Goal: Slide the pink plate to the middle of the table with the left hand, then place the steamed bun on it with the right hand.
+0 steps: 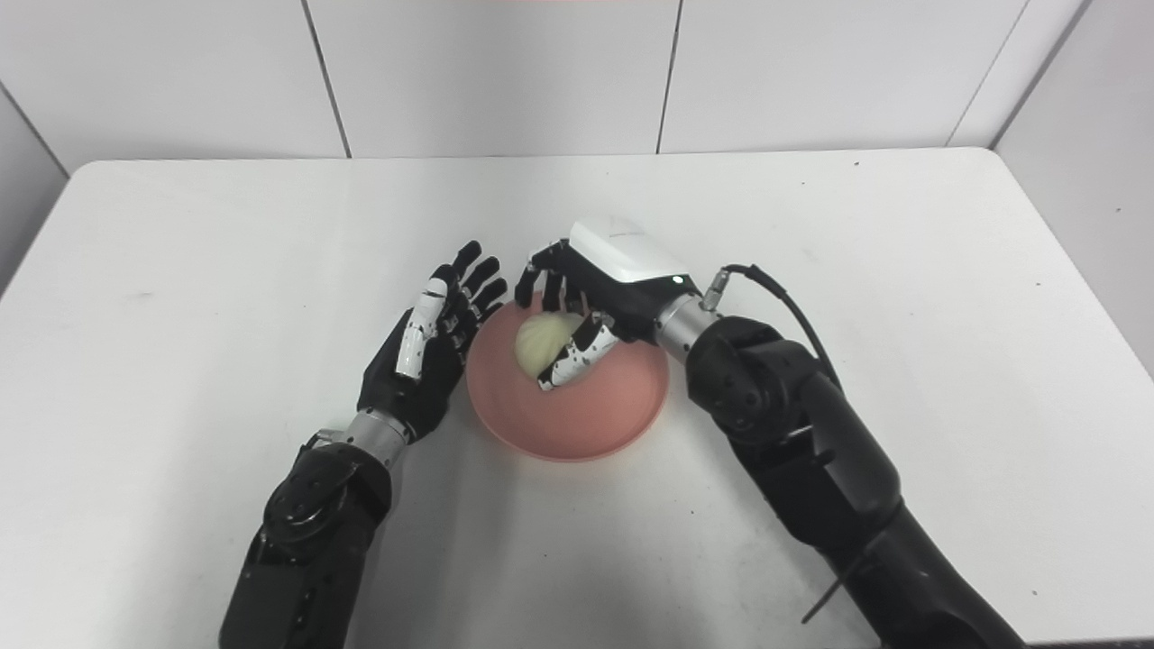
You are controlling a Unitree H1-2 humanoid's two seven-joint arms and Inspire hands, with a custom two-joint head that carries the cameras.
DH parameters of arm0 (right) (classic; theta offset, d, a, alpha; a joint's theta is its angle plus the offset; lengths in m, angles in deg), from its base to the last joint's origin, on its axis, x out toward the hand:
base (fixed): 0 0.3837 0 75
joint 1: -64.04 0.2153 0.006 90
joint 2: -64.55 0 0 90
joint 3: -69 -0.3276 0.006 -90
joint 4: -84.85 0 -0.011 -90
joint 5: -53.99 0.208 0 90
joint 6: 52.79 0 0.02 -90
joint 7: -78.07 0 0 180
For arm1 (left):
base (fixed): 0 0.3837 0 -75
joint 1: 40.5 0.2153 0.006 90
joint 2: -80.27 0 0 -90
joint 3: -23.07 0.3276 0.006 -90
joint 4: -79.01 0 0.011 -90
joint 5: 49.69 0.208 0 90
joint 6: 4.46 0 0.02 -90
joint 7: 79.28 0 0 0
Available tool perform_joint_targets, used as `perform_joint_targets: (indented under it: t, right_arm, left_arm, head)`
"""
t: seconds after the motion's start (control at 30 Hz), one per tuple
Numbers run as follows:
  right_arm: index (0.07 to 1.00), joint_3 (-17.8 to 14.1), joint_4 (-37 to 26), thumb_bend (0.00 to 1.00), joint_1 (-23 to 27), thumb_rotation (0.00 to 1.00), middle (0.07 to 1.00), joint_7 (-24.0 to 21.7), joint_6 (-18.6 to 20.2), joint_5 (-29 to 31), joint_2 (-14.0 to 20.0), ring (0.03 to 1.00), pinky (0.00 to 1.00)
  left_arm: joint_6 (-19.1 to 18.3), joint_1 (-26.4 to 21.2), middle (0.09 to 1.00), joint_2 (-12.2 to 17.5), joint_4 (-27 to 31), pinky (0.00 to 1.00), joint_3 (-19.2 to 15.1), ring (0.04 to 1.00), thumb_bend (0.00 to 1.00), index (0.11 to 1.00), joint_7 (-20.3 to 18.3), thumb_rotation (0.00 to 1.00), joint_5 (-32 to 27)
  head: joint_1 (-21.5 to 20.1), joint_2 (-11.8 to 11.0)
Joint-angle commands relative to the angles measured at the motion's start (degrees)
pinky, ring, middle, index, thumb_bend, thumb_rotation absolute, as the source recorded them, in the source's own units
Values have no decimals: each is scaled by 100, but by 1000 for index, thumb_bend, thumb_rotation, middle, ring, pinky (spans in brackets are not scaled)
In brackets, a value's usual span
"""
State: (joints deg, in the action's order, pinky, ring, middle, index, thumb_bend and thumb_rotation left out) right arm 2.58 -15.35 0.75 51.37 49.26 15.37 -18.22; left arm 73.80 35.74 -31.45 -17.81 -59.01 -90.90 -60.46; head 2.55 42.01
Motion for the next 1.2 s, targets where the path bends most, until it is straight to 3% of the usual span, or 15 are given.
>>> perform_joint_targets:
  t: [0.0,0.2,0.23,0.3,0.47,0.5,0.53,0.57,0.7,0.8,0.87,1.17]
  right_arm:
    - [543,1,-62,516,131,0,427,55,-183,-106,12,390,342]
    - [542,70,12,516,3,0,419,70,-240,-290,54,406,413]
    - [542,79,22,517,-15,0,421,65,-245,-317,55,435,491]
    - [542,120,37,517,-37,0,424,38,-241,-409,66,460,544]
    - [529,190,-3,520,-49,1,457,-16,-287,-541,86,541,594]
    - [520,190,-24,518,-43,30,492,-34,-287,-552,83,560,599]
    - [593,190,-59,573,-35,167,589,-64,-270,-579,80,596,603]
    - [593,200,-114,573,-15,167,589,-137,-215,-638,82,596,603]
    - [785,231,-389,728,90,551,758,-666,54,-903,107,726,655]
    - [853,171,-633,807,138,700,836,-1075,189,-974,123,799,703]
    - [879,133,-796,839,168,753,869,-1313,288,-1019,135,825,745]
    - [872,-69,-1469,826,322,777,873,-2008,499,-1305,171,826,780]
  left_arm:
    - [-367,234,985,50,-172,982,8,979,399,997,105,1000,108]
    - [-389,239,983,54,-164,986,-5,978,410,995,114,1000,101]
    - [-393,240,983,54,-161,991,-6,981,412,996,113,1000,99]
    - [-374,241,984,59,-167,991,1,981,412,997,107,1000,108]
    - [-379,241,987,52,-147,997,3,984,407,998,96,1000,92]
    - [-380,239,987,54,-147,998,7,984,407,998,96,1000,96]
    - [-382,237,986,57,-146,995,8,983,407,997,94,1000,98]
    - [-391,235,986,59,-144,995,8,983,407,997,92,1000,97]
    - [-399,230,986,77,-120,980,23,982,398,993,74,1000,98]
    - [-412,217,997,99,-131,983,34,995,398,999,41,1000,83]
    - [-419,210,1000,107,-142,983,34,999,398,1000,36,1000,78]
    - [-437,220,1000,60,-128,990,-43,996,403,993,60,1000,-13]
  head:
    - [-10,20]
    - [-49,50]
    - [-49,50]
    - [-49,50]
    - [-46,76]
    - [-46,76]
    - [-46,76]
    - [-49,79]
    - [-51,84]
    - [-50,88]
    - [-49,89]
    - [-86,60]
